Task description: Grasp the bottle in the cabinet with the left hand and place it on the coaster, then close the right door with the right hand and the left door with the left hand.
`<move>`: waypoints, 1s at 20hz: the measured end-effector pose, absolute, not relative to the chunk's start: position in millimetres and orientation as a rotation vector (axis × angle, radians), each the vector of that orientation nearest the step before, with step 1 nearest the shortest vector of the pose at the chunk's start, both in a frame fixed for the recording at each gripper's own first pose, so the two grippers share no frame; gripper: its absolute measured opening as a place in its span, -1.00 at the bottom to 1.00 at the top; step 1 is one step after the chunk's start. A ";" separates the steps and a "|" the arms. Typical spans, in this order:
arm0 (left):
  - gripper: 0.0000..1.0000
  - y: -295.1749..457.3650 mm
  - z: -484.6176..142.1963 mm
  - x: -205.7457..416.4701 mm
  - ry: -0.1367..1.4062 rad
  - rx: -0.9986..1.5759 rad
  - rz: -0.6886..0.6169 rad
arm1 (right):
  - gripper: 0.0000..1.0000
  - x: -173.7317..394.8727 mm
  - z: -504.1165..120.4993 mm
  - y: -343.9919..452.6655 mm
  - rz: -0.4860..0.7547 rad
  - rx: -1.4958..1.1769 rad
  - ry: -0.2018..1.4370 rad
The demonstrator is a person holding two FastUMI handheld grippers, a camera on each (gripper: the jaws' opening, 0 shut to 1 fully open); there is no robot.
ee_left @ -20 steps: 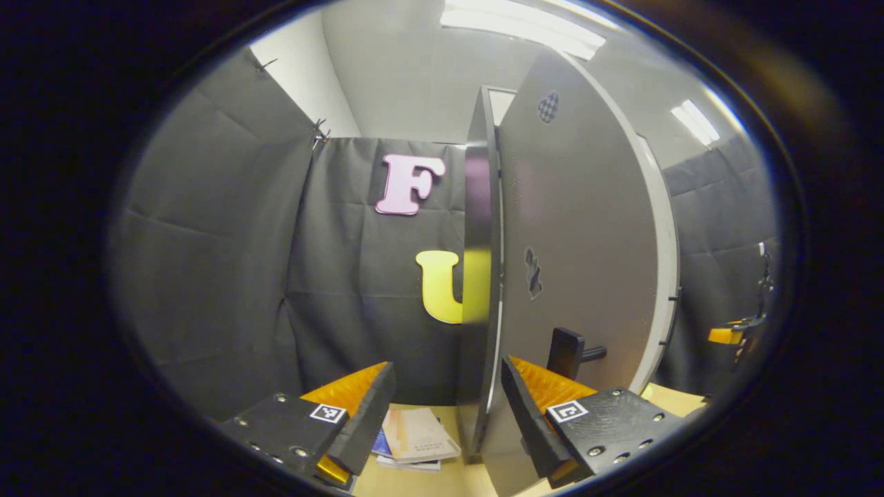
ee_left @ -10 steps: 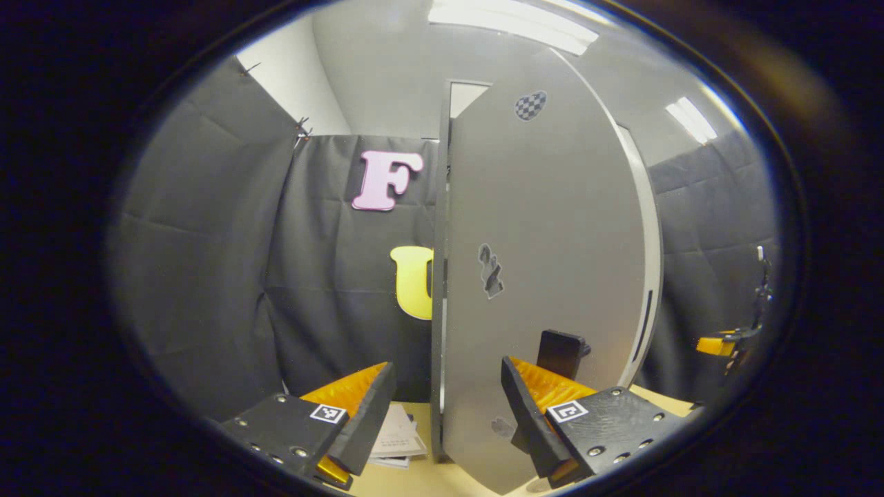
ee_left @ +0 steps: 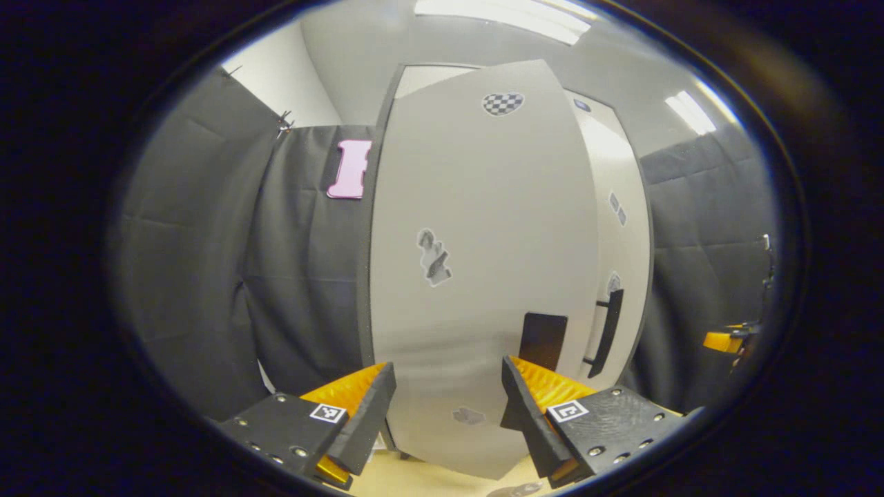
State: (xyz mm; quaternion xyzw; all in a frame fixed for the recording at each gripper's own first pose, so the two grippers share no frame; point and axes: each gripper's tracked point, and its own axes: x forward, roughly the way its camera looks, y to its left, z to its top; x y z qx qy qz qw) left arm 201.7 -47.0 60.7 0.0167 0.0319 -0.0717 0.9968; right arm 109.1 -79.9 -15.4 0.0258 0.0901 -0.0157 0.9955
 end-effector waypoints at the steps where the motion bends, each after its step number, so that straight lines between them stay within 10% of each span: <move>1: 0.90 -52.4 63.0 199.0 0.063 0.036 -0.138 | 0.91 111.3 -9.8 -89.1 -0.033 0.048 0.164; 20: 0.80 -16.1 94.3 14.4 -0.097 -0.090 0.091 | 0.91 129.9 -24.2 -82.9 0.123 0.093 0.146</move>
